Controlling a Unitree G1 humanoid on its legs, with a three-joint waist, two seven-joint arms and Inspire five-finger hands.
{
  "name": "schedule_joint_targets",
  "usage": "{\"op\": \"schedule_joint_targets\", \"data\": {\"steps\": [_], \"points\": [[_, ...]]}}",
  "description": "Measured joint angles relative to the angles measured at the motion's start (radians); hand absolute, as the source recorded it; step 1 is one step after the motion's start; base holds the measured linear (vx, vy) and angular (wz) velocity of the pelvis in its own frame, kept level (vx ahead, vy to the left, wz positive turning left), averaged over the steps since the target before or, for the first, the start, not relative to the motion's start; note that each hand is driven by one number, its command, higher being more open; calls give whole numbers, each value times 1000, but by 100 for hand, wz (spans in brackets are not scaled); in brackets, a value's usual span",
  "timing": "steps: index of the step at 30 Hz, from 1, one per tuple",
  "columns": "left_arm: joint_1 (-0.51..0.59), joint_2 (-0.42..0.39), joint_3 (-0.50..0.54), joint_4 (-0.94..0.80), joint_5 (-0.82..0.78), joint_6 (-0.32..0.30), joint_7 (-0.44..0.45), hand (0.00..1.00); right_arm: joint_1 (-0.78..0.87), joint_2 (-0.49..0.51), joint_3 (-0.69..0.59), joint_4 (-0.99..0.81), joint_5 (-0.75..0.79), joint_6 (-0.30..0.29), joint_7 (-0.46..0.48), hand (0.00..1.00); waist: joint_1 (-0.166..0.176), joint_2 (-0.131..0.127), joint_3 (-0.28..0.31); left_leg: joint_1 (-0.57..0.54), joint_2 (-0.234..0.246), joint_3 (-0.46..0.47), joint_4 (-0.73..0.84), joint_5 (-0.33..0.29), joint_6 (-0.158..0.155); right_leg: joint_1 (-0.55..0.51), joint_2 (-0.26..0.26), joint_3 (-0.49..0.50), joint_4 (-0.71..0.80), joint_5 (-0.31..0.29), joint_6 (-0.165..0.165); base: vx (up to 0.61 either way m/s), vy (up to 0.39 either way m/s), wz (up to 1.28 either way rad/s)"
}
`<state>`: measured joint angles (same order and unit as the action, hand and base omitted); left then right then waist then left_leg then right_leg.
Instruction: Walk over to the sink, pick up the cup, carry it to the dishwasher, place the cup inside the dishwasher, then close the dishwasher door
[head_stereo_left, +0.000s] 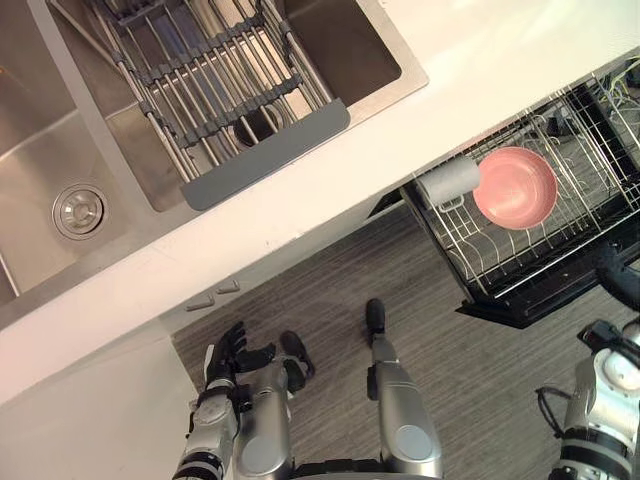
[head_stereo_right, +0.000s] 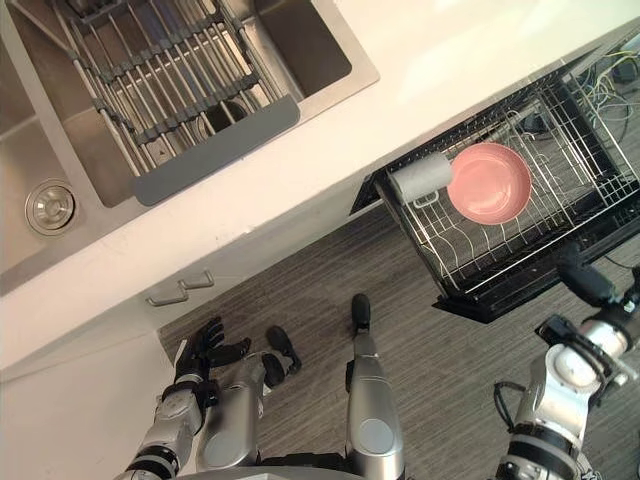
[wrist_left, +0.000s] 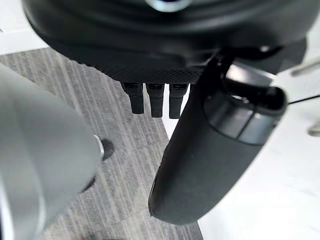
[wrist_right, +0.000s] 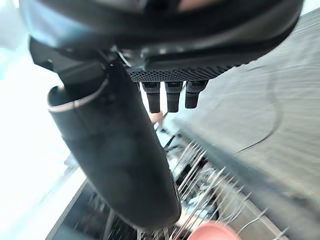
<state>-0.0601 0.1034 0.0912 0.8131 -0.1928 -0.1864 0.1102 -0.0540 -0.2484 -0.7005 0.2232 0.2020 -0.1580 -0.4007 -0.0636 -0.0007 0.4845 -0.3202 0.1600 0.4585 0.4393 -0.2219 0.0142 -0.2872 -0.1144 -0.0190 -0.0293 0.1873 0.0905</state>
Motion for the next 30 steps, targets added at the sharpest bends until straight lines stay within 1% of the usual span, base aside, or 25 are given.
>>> {"op": "schedule_joint_targets", "data": {"steps": [2,4,6,8,9,11,15,17,20,21,22,23,24,25,26,27,29,30], "points": [[0,-6,0,-2,0,2,0,90,35,40,-21,20,76,0,0,90,9,0,-1,21,8,3,-2,-3,-5,10,5,0,19,-18,-3,1,-60,-3],[0,-8,-1,-7,0,4,0,90,49,56,-25,65,161,0,11,90,16,-3,-2,31,12,4,-5,-3,-7,9,7,-1,39,-35,-9,-4,-57,-3],[0,-8,-2,-16,-1,5,-1,90,40,57,-26,140,257,0,58,90,23,-4,-3,36,14,5,-11,-1,-10,6,7,-1,51,-45,-12,-10,-59,-2],[-1,-6,-2,-17,-1,5,-1,90,19,54,-26,186,292,0,88,90,24,-4,-3,36,14,6,-14,0,-12,3,7,-1,52,-45,-12,-9,-61,-2],[-1,-4,-2,-17,-1,5,-2,90,-27,38,5,267,353,0,128,90,26,-4,-3,36,13,7,-20,5,-14,-2,8,0,53,-43,-9,-7,-62,-3],[-1,-1,-3,-13,-1,5,-3,90,-68,20,42,324,408,-2,144,90,27,-4,-3,31,10,8,-26,9,-14,-12,8,3,57,-40,-5,-3,-66,-4],[-3,8,-11,0,-1,4,-8,90,-109,-64,129,440,506,-16,184,90,24,-2,-4,21,-8,-5,-48,26,-9,-21,-1,-8,55,-37,-1,-17,-54,11],[-3,19,-16,10,-1,4,-15,90,-161,-135,186,517,557,-24,207,90,23,0,-4,1,-25,-28,-57,44,-2,-27,-11,-27,42,-25,1,-52,-54,30],[-3,40,-29,26,0,4,-25,90,-255,-177,254,567,603,-24,227,90,24,2,-3,-24,-37,-55,-64,65,4,-29,-21,-54,25,-10,-2,-85,-34,31],[-3,40,-30,27,0,4,-25,90,-286,-186,279,567,616,-26,237,90,25,6,-2,-32,-41,-64,-69,71,5,-29,-25,-64,19,-7,-3,-100,-34,28],[-3,39,-32,29,0,4,-25,90,-332,-198,318,566,642,-28,256,90,29,14,-2,-43,-45,-75,-73,78,6,-29,-28,-77,9,-5,-14,-117,-38,30],[-4,37,-36,29,1,4,-26,90,-365,-208,348,559,661,-29,266,90,36,24,-2,-50,-47,-83,-74,84,7,-29,-32,-97,4,-3,-17,-110,-35,30],[-5,32,-42,29,9,4,-28,90,-403,-223,392,541,679,-30,280,90,50,41,-2,-57,-50,-94,-77,91,4,-28,-36,-119,-1,2,-23,-81,-31,25],[-5,30,-44,28,11,4,-28,90,-426,-230,414,535,679,-30,287,90,55,49,-1,-57,-52,-100,-82,95,1,-26,-37,-128,-3,2,-24,-62,-37,29],[-5,30,-50,30,17,4,-28,90,-474,-233,440,525,695,-31,281,90,68,64,-3,-61,-56,-112,-89,107,-2,-25,-38,-142,-8,5,-28,-37,-42,33],[-5,30,-55,28,18,3,-28,90,-510,-242,454,525,701,-30,281,90,78,78,-1,-67,-56,-127,-93,120,2,-22,-37,-157,-14,11,-35,-29,-43,33],[-3,32,-54,32,18,4,-27,90,-564,-247,493,524,700,-30,281,90,87,89,1,-75,-56,-145,-101,132,-2,-15,-35,-178,-29,19,-37,-5,-37,26],[-3,32,-54,36,18,4,-26,90,-596,-248,522,521,692,-30,279,90,95,89,1,-75,-54,-152,-104,136,-5,-8,-30,-185,-38,29,-30,11,-32,18]]}}
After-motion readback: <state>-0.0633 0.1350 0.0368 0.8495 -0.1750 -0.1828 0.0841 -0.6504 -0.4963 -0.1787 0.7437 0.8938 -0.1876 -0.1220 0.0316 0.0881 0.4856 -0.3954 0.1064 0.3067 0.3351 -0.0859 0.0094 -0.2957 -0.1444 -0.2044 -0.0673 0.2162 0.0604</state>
